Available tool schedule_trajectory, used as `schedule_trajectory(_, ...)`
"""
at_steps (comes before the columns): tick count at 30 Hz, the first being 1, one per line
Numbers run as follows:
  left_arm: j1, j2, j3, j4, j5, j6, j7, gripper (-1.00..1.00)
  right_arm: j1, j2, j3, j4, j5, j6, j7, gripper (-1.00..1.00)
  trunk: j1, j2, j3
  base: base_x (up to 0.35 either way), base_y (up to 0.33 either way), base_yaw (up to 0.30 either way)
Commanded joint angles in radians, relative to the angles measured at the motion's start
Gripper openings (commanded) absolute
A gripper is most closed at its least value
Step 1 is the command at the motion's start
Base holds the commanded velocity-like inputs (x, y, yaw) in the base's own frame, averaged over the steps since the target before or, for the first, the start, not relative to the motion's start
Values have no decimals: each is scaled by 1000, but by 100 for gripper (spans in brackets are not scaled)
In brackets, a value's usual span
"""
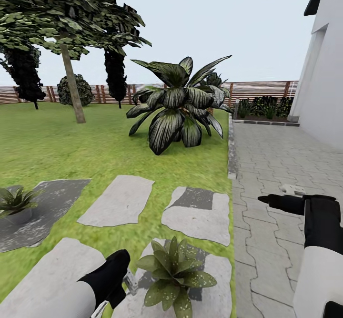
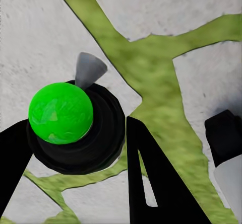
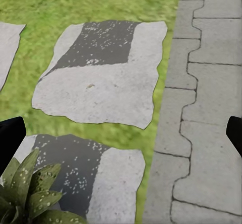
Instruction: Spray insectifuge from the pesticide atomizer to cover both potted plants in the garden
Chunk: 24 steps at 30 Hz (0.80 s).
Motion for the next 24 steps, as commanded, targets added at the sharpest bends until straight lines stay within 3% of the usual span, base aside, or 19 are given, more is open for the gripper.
schedule_trajectory(1,-1,0,-4,-2,-11,1,-10,-100,-1,0,-1,-1,10,2,10,100,0,-1,-1,0,0,0)
schedule_trajectory(8,-2,-1,-2,-3,-11,1,-9,-100,-1,0,-1,-1,10,1,10,100,0,-1,-1,0,0,0)
schedule_trajectory(16,-65,-2,5,-8,-10,3,-10,-100,-1,0,-1,-1,10,1,10,100,0,-1,-1,0,0,0)
schedule_trajectory(24,-56,0,6,-7,-10,2,-10,-100,-1,0,-1,-1,10,2,10,100,0,-1,-1,0,2,0)
